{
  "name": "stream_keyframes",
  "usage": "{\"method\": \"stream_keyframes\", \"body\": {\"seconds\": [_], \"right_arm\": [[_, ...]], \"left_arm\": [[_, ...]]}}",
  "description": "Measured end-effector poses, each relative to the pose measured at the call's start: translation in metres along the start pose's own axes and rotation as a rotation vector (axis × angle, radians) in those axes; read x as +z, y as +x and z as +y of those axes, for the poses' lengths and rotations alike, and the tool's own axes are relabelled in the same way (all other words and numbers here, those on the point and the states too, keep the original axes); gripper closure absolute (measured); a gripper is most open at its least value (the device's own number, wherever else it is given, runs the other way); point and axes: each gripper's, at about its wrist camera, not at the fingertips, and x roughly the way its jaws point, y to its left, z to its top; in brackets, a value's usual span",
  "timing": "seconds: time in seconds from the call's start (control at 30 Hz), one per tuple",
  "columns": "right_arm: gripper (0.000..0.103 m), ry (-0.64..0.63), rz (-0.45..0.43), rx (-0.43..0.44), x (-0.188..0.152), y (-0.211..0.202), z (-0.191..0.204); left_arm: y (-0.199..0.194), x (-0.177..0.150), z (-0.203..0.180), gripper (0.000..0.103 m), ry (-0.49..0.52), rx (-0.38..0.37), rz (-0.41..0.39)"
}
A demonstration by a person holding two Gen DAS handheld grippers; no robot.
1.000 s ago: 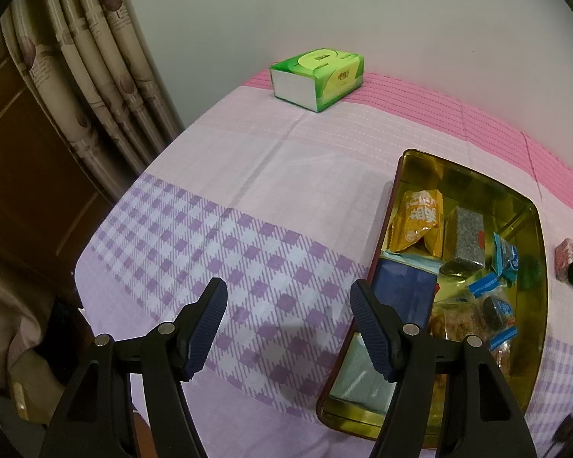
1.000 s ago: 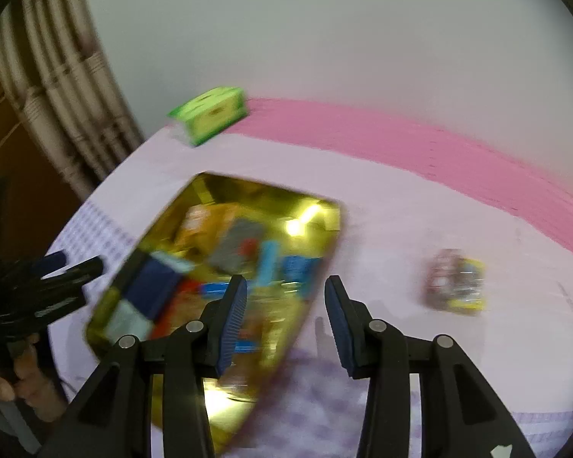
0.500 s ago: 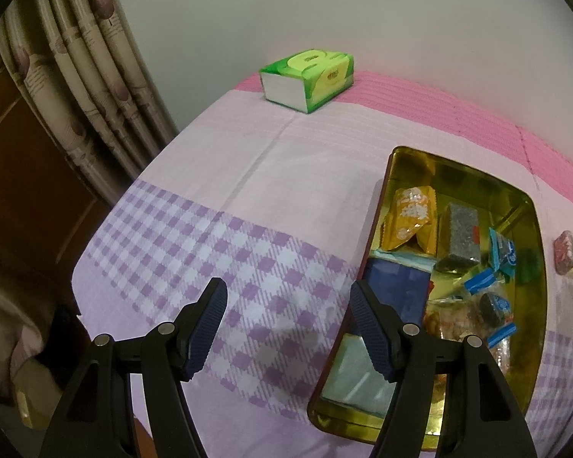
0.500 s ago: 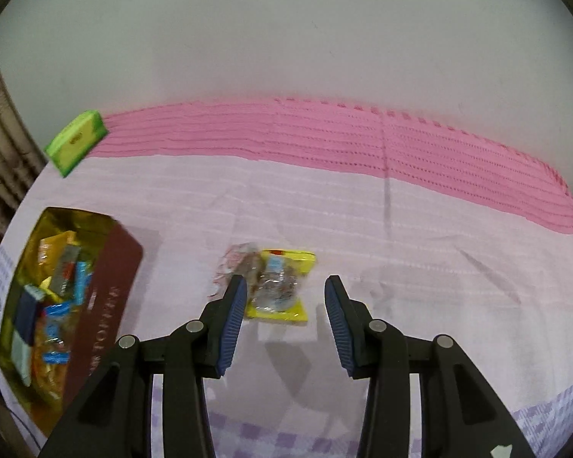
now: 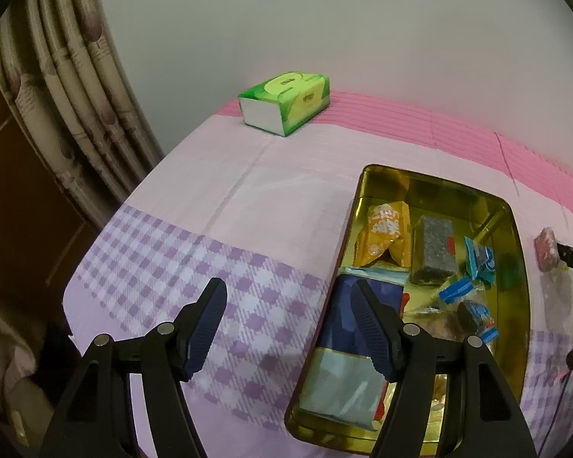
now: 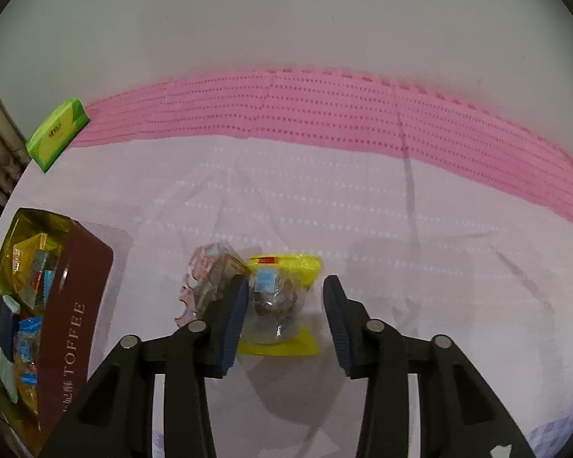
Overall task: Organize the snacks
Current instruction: 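Grasp the yellow-wrapped clear candy packet on the sheet with the right tool, then grasp the pink-printed clear candy packet with the left tool while the right tool holds the yellow packet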
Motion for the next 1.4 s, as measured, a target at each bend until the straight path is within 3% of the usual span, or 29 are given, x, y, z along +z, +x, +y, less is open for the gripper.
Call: {"method": "stream_keyframes", "body": {"seconds": [0.47,0.63,1.1,1.4], "right_arm": [[0.075,-0.070,-0.093,-0.023,-0.015,-0.002,-0.003],[0.075,-0.030,-0.113,-0.046,-0.020,-0.007,-0.027],[0.075,0.040,-0.142,-0.153,-0.042,-0.022,-0.109],[0.075,0.085,-0.162,-0.160,-0.052,-0.028,-0.132]], "left_arm": [[0.004,-0.011,-0.023,0.035,0.057,0.012,0.017],[-0.003,-0.010,-0.041,0.035,0.097,-0.008,0.003],[-0.024,-0.001,-0.119,0.035,0.229,-0.142,-0.029],[-0.029,0.005,-0.165,0.035,0.285,-0.242,-0.014]]}}
